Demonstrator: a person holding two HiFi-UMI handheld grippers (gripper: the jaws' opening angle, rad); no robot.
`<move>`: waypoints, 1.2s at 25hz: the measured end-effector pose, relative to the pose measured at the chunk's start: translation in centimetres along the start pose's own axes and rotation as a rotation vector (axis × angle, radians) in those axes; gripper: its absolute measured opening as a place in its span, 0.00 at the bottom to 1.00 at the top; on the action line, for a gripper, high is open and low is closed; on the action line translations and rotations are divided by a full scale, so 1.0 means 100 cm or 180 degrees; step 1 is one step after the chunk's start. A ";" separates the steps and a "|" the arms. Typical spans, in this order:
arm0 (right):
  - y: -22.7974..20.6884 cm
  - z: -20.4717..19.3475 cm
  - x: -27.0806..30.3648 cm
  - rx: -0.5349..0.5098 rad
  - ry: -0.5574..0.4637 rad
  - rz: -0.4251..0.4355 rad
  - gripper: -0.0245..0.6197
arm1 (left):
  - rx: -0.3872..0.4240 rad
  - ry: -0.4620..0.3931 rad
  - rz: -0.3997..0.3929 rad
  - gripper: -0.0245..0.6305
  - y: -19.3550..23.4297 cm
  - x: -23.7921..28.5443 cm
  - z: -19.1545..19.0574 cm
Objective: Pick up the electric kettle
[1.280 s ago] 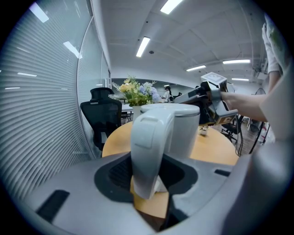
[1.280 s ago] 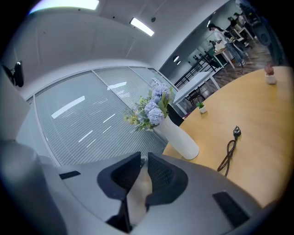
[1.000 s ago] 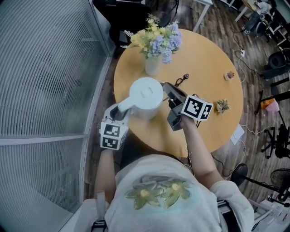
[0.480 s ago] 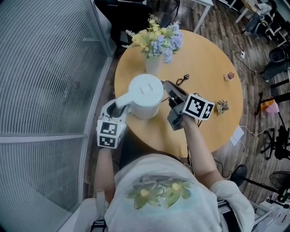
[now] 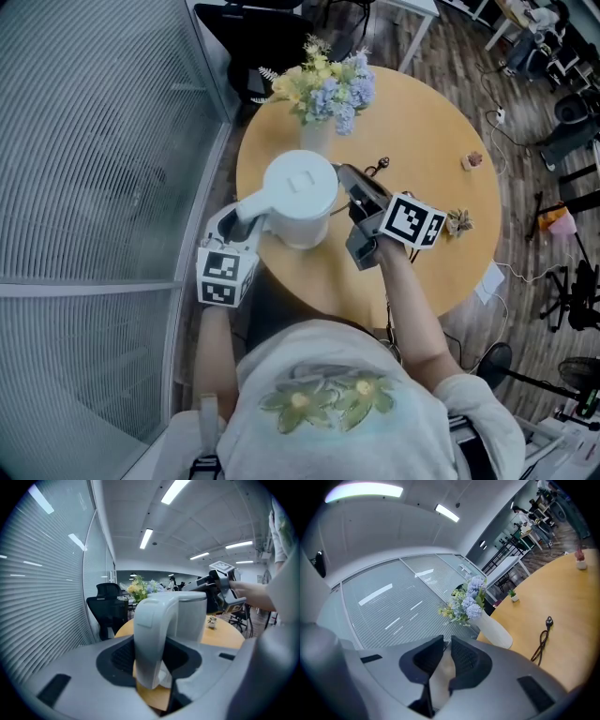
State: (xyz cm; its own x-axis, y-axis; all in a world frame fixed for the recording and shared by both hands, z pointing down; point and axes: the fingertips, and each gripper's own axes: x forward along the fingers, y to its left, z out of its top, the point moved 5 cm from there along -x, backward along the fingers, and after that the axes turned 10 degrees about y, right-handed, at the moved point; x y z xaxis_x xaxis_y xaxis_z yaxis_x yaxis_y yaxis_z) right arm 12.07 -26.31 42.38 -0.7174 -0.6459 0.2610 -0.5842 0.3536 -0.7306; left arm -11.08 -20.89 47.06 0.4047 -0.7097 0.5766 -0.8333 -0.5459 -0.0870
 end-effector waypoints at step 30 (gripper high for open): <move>0.059 0.034 -0.032 -0.0023 -0.0337 0.0269 0.14 | 0.0048 -0.0421 0.0129 0.27 0.008 -0.052 0.063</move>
State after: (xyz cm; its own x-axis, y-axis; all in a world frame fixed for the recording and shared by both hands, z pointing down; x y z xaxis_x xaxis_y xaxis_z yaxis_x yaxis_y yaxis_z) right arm 12.23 -24.45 35.10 -0.7202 -0.6814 0.1305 -0.5264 0.4143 -0.7424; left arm -11.46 -20.42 38.92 0.4177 -0.7833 0.4603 -0.8447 -0.5215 -0.1209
